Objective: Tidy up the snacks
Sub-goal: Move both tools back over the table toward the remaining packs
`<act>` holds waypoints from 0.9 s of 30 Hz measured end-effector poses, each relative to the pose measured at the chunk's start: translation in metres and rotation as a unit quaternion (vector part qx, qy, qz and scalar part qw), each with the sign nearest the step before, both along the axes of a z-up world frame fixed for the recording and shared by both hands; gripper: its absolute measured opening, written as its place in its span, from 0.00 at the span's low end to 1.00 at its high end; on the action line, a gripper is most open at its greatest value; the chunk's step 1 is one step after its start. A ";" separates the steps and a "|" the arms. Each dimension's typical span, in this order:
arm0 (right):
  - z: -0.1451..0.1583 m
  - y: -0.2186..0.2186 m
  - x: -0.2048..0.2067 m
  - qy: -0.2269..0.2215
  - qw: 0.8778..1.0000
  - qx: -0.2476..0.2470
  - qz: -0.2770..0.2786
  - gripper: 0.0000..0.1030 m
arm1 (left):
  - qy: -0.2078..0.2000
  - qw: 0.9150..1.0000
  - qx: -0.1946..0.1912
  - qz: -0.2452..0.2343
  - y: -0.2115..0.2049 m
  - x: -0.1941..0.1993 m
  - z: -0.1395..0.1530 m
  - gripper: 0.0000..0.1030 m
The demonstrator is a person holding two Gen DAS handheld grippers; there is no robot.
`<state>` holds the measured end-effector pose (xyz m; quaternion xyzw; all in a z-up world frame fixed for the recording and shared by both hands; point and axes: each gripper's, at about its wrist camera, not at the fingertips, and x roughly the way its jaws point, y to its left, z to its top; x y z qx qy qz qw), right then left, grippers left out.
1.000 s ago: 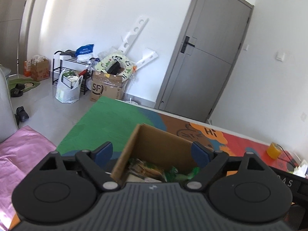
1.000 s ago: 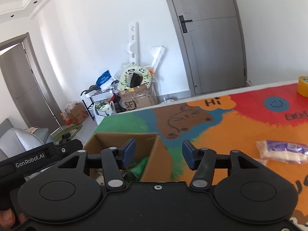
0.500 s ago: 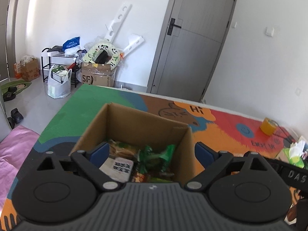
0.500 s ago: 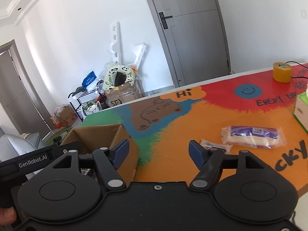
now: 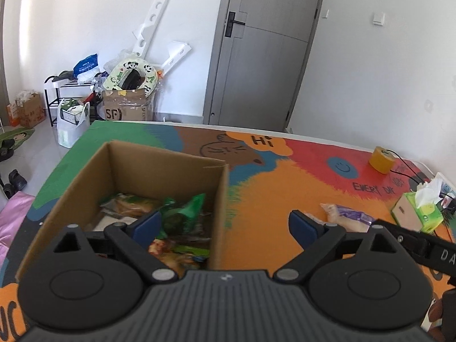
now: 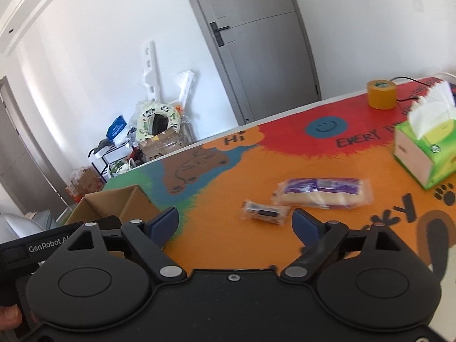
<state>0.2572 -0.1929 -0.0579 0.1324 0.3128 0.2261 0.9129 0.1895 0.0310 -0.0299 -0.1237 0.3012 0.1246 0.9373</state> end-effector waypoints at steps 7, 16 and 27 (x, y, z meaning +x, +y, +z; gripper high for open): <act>-0.007 -0.032 0.010 0.005 1.000 0.001 -0.026 0.85 | -0.013 0.999 0.003 -0.031 -0.029 0.015 0.009 0.92; -0.017 -0.065 0.027 0.013 0.998 0.009 -0.059 0.82 | -0.008 0.998 0.008 -0.056 -0.065 0.045 -0.002 0.92; -0.028 -0.067 0.065 0.009 0.998 0.009 -0.061 0.66 | 0.018 0.998 0.017 -0.052 -0.076 0.085 -0.026 0.92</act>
